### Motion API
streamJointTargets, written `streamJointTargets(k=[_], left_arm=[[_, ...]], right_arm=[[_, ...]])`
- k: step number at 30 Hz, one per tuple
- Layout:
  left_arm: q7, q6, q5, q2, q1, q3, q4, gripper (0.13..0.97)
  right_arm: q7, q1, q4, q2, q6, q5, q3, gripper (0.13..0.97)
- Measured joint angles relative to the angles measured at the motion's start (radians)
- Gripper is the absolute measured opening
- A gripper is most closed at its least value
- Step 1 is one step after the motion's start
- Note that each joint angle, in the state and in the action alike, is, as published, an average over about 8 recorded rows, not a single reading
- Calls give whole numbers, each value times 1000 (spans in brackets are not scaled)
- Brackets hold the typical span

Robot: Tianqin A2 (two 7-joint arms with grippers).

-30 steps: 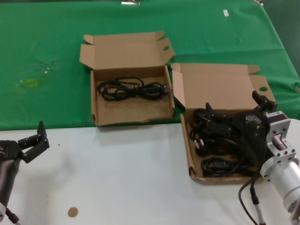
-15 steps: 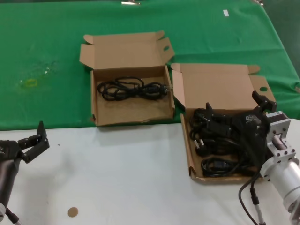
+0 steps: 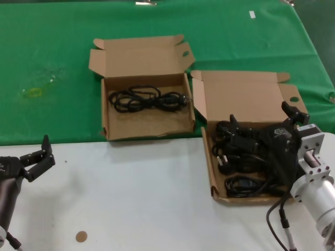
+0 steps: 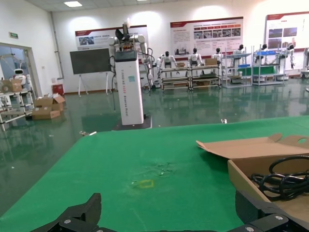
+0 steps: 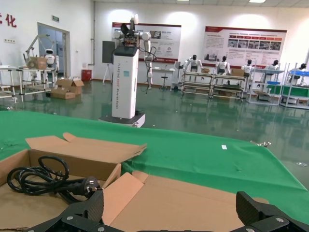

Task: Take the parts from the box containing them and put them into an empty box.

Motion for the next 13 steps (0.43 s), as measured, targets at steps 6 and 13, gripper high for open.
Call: streamJointTargets(k=[6,13], left_arm=[[0,0,0,0,0,0,0,966],[0,0,0,0,0,0,0,966]], right_arm=[[0,0,0,0,0,0,0,966],[0,0,0,0,0,0,0,966]])
